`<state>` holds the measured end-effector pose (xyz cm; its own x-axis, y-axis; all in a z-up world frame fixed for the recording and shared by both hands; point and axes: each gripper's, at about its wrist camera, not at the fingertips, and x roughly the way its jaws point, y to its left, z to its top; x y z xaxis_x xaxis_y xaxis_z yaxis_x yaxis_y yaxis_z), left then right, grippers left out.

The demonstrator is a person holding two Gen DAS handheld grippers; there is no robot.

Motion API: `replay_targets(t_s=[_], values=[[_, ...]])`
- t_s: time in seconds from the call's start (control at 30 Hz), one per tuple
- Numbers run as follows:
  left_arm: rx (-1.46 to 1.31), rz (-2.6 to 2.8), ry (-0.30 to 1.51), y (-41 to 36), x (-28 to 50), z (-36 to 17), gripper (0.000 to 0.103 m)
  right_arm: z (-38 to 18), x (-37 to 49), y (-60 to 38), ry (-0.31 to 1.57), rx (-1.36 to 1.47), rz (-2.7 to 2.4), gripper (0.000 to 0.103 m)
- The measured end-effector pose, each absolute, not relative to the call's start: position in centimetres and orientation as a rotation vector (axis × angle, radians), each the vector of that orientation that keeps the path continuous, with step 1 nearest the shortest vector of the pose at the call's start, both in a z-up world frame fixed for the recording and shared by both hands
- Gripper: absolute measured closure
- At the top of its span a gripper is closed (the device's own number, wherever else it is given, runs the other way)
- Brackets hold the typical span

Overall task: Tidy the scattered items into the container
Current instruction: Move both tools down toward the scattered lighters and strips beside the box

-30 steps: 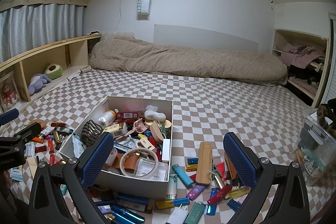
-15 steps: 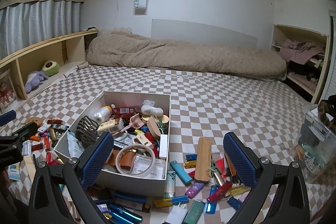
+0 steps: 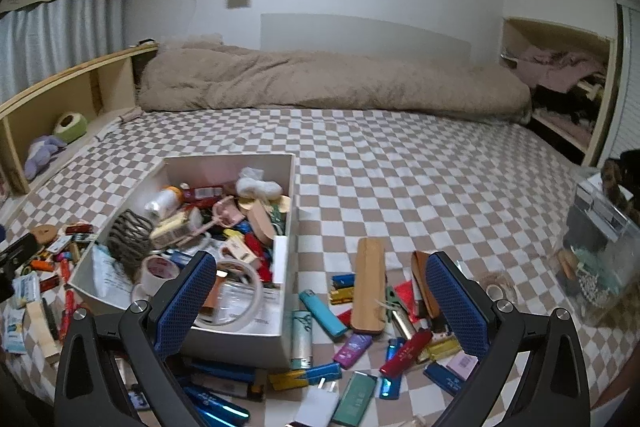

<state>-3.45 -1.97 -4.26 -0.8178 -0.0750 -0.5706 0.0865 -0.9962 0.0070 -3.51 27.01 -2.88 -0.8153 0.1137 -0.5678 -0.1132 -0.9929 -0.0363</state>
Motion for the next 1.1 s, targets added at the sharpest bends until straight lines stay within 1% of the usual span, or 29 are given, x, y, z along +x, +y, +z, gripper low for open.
replay_targets(t_s=[0.33, 0.63, 0.83, 1.1], values=[[0.953, -2.846, 0.081, -4.2, -4.3, -5.5, 0.0, -5.2, -5.1, 31.1, 0.092, -0.963, 2.728, 0.0], [0.979, -2.752, 0.18, -7.8, -4.8, -6.5, 0.0, -8.0, -6.3, 34.3, 0.208, -1.04, 2.587, 0.0], [1.032, -2.698, 0.298, -10.5, -5.5, -7.4, 0.0, -9.4, -6.8, 35.8, 0.261, -1.094, 2.534, 0.0], [1.113, -2.621, 0.298, -11.7, -7.2, -9.9, 0.0, -10.9, -7.4, 36.9, 0.308, -1.135, 2.497, 0.0]])
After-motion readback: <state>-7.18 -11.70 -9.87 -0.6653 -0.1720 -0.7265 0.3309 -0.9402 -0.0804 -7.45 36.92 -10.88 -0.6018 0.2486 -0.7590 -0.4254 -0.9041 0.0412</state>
